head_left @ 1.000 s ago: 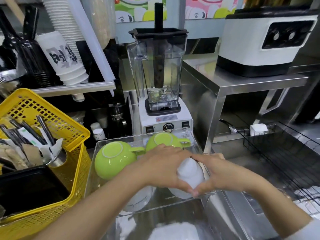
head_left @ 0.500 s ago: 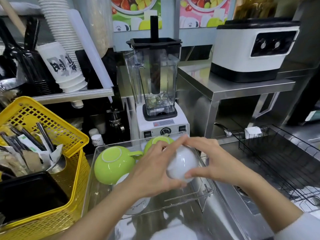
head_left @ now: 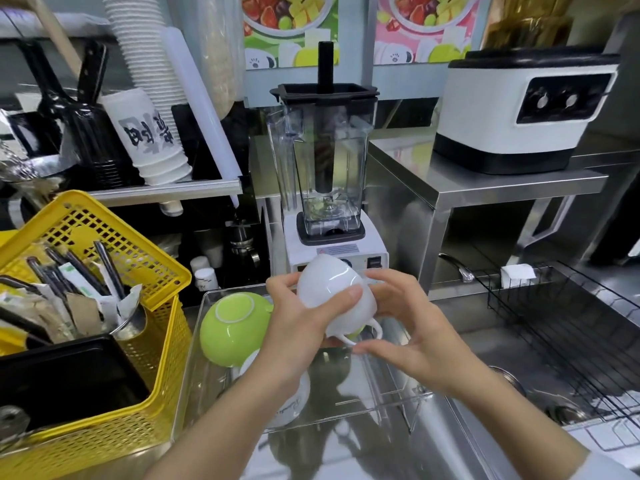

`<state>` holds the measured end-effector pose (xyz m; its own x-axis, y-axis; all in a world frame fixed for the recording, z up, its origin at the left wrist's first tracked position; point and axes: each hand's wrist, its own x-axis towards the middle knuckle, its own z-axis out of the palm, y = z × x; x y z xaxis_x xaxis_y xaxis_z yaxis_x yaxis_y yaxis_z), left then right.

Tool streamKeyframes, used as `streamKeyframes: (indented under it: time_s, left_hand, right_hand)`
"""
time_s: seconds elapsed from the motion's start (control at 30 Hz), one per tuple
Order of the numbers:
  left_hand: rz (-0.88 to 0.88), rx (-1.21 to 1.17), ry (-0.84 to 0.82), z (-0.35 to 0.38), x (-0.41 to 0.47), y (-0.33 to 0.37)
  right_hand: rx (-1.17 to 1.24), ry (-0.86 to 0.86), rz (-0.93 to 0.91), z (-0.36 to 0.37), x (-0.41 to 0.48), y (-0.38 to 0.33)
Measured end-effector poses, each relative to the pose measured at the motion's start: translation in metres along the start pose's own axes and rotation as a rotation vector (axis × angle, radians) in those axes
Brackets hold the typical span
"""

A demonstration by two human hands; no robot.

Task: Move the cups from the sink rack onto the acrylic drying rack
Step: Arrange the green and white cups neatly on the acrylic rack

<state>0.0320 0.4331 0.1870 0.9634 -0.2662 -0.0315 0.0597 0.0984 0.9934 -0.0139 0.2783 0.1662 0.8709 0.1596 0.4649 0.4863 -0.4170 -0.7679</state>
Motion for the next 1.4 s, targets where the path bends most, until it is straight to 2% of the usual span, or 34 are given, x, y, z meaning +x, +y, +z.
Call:
streamKeyframes:
  time_s: [0.1,0.17,0.27,0.37,0.43,0.53,0.6,0.67,0.73,0.83,1.0,1.13,1.4]
  left_hand:
    - [-0.050,-0.049,-0.050,0.004,-0.007,0.006]
    - [-0.063,-0.045,-0.095,0.007,-0.011,0.009]
    - [-0.030,0.028,-0.169,0.007,-0.013,0.014]
    - [0.006,0.099,-0.320,-0.001,-0.012,0.014]
    - [0.040,0.248,-0.394,-0.006,-0.012,0.009]
    - [0.211,0.570,-0.342,-0.006,-0.017,0.004]
    - [0.328,0.702,-0.269,-0.004,-0.019,0.001]
    - [0.342,0.825,-0.215,-0.001,-0.019,-0.002]
    - [0.339,1.012,-0.176,0.002,-0.020,-0.008]
    - [0.326,1.248,-0.095,0.003,-0.018,-0.018]
    - [0.278,1.542,-0.055,0.012,-0.018,-0.024]
    - [0.274,1.604,-0.104,0.016,-0.015,-0.027]
    - [0.228,1.615,-0.131,0.016,-0.007,-0.033]
  right_hand:
    - [-0.072,-0.125,-0.042,-0.002,-0.002,0.000]
    - [-0.110,-0.021,-0.129,0.002,-0.002,0.003]
    - [-0.005,0.194,-0.169,0.006,-0.006,0.008]
    - [0.030,0.215,-0.097,0.001,-0.009,0.003]
    - [0.252,0.195,-0.016,-0.003,-0.010,-0.002]
    - [0.670,0.092,0.148,-0.011,-0.012,-0.001]
    - [0.829,0.017,0.227,-0.014,-0.014,0.003]
    - [0.889,-0.022,0.298,-0.017,-0.017,0.006]
    - [0.775,-0.023,0.360,-0.018,-0.019,0.011]
    - [0.397,0.020,0.401,-0.021,-0.019,0.021]
    - [0.120,-0.092,0.425,-0.031,-0.017,0.030]
    - [-0.068,-0.167,0.445,-0.035,-0.018,0.042]
    - [-0.097,-0.162,0.501,-0.034,-0.021,0.057]
